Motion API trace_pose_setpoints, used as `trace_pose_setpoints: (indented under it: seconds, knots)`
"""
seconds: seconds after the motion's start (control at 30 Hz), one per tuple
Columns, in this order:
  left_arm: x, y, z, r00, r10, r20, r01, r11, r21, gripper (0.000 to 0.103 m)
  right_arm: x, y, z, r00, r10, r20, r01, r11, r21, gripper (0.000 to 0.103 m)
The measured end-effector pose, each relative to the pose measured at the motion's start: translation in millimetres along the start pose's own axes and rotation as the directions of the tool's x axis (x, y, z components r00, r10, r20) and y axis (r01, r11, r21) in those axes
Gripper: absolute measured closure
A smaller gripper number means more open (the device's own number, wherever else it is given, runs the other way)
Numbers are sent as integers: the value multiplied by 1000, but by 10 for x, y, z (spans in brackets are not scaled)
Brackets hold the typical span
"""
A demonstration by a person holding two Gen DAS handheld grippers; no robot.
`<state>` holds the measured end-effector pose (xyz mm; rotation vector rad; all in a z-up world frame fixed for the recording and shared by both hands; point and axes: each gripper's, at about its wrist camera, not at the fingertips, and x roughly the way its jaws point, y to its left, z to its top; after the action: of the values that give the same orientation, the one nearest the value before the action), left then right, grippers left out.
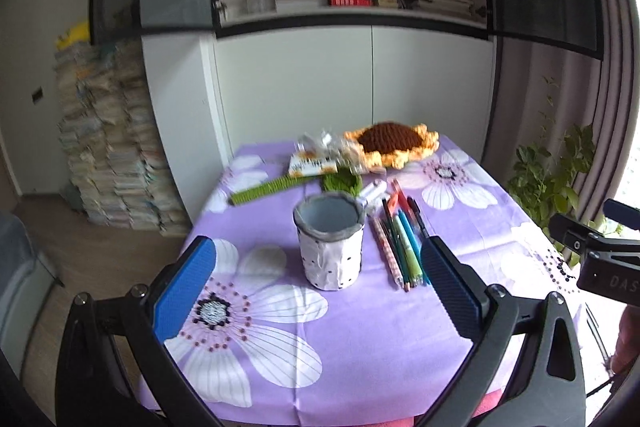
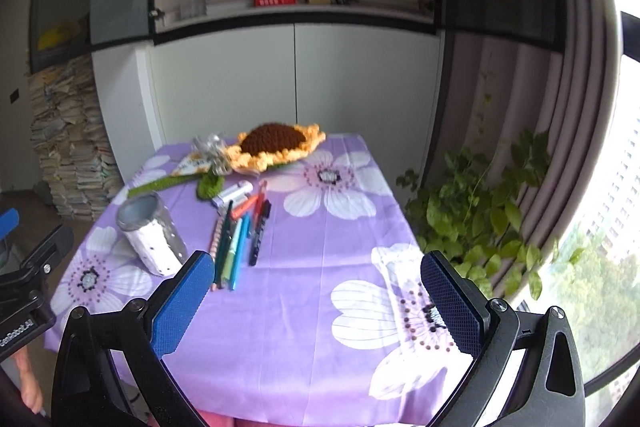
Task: Organize stationery
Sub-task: 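Move the left tool to the pen holder cup and hold it while the right tool approaches the pens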
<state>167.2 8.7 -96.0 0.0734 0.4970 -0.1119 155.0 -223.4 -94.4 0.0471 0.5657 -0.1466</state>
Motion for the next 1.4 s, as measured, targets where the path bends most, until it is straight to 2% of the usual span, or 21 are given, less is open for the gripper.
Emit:
trace_pose_setpoints:
  seconds: [0.17, 0.3, 0.4, 0.43, 0.47, 0.5, 0.57, 0.63, 0.7, 0.77, 0.83, 0.9, 0.97, 1.3, 1.4]
  knots:
    - [417, 68, -4, 998, 26, -53, -25, 999, 22, 2, 494, 27, 76, 997, 16, -80, -16, 1000, 3, 0]
    - [660, 120, -67, 995, -35, -94, 38, 999, 27, 2, 857, 50, 147, 989, 39, -144, -39, 999, 4, 0]
    - [812, 154, -123, 994, -41, -103, 46, 998, 44, 2, 1119, 81, 195, 976, 83, -200, -81, 997, 16, 0]
    - [858, 165, -127, 994, -44, -101, 50, 998, 49, 3, 1202, 85, 211, 974, 86, -210, -84, 996, 18, 7]
    - [898, 173, -116, 994, -50, -99, 55, 997, 51, 4, 1289, 93, 227, 971, 90, -222, -88, 996, 16, 21]
    - [931, 177, -100, 993, -64, -96, 69, 996, 51, 5, 1382, 104, 246, 966, 98, -240, -97, 995, 12, 28]
    - [1003, 170, -67, 993, -75, -95, 81, 995, 59, 6, 1568, 106, 281, 948, 134, -289, -131, 991, 31, 56]
    - [1084, 153, -41, 993, -85, -87, 92, 993, 74, 7, 1752, 103, 302, 927, 180, -329, -167, 984, 70, 63]
    - [1147, 138, -41, 992, -95, -84, 102, 991, 83, 8, 1909, 137, 317, 910, 211, -357, -192, 978, 87, 63]
    - [1201, 128, -57, 990, -115, -87, 123, 989, 87, 9, 1993, 180, 331, 907, 206, -367, -190, 979, 78, 63]
    - [1237, 123, -53, 986, -145, -85, 152, 985, 84, 15, 2078, 208, 338, 904, 198, -379, -186, 980, 68, 63]
    - [1252, 116, -45, 980, -182, -84, 189, 979, 82, 29, 2134, 211, 349, 899, 201, -388, -188, 980, 71, 63]
    - [1264, 93, -32, 972, -218, -88, 225, 970, 88, 34, 2175, 204, 360, 895, 209, -394, -193, 978, 79, 63]
    - [1259, 114, -46, 964, -256, -72, 264, 956, 129, 34, 2256, 276, 406, 893, 196, -406, -187, 980, 63, 63]
    - [1228, 166, -52, 969, -238, -67, 245, 959, 141, 34, 2277, 290, 407, 893, 187, -409, -183, 982, 51, 63]
